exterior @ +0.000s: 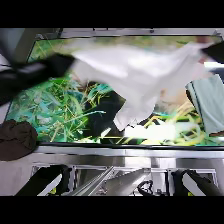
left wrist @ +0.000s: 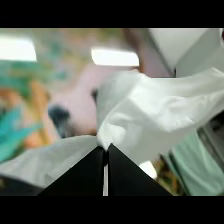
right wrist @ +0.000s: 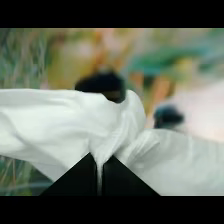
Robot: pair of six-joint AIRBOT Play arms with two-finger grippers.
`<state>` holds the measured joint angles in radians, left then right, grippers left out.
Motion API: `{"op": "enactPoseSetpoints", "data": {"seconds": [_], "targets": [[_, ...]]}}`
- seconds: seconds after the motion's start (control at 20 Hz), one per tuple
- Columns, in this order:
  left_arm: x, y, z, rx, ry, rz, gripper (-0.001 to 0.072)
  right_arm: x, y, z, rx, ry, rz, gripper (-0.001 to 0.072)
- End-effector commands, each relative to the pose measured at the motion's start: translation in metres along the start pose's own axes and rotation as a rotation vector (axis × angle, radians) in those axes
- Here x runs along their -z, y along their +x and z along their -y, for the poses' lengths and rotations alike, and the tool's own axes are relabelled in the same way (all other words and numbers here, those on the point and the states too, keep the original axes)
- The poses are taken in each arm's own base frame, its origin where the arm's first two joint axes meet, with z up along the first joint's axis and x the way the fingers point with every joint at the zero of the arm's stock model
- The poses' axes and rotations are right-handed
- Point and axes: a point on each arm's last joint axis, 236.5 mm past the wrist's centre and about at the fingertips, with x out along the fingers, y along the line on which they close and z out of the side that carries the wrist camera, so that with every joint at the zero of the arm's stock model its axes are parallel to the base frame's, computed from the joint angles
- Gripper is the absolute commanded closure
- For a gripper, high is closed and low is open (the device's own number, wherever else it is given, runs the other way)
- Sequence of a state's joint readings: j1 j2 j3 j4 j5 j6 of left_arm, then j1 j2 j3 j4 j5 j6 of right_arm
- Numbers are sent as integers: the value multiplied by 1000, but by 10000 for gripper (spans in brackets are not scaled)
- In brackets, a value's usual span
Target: Fold the shirts.
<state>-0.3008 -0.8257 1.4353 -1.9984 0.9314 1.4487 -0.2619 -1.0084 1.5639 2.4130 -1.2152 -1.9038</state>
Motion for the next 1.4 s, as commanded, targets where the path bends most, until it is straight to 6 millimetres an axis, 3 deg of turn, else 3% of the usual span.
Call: {"op": "enactPoseSetpoints", "data": {"seconds": [0.0,0.1,0.2,0.3,0.35,0.45,0.6,0.75,0.9,1.05,1.15,1.3,1.35], "targets": [[-115,-152,44,-88,204,419,691,-96,-125,-88,105,-288,396,690],[-135,-170,45,-131,221,468,691,-114,-167,-116,148,-385,548,689],[-138,-155,34,-167,216,414,691,-120,-188,-133,163,-437,622,690],[-142,-128,20,-185,211,354,690,-125,-190,-129,177,-439,642,690],[-146,-112,11,-195,221,334,690,-127,-180,-119,181,-425,620,690],[-147,-66,-16,-215,203,279,691,-126,-141,-85,170,-364,528,690],[-126,28,-82,-259,138,163,690,-101,-45,-19,109,-226,303,690],[-89,129,-152,-293,86,87,691,-48,64,57,87,-52,76,689],[-52,208,-217,-330,37,43,691,6,144,129,144,83,-70,690],[-9,262,-262,-355,6,-54,690,46,190,183,202,203,-125,690],[23,290,-274,-335,-45,-89,690,74,208,213,257,255,-175,690],[69,305,-294,-347,-101,-167,689,119,222,242,312,285,-284,689],[85,302,-295,-352,-111,-232,574,134,225,246,316,289,-326,690]]}}
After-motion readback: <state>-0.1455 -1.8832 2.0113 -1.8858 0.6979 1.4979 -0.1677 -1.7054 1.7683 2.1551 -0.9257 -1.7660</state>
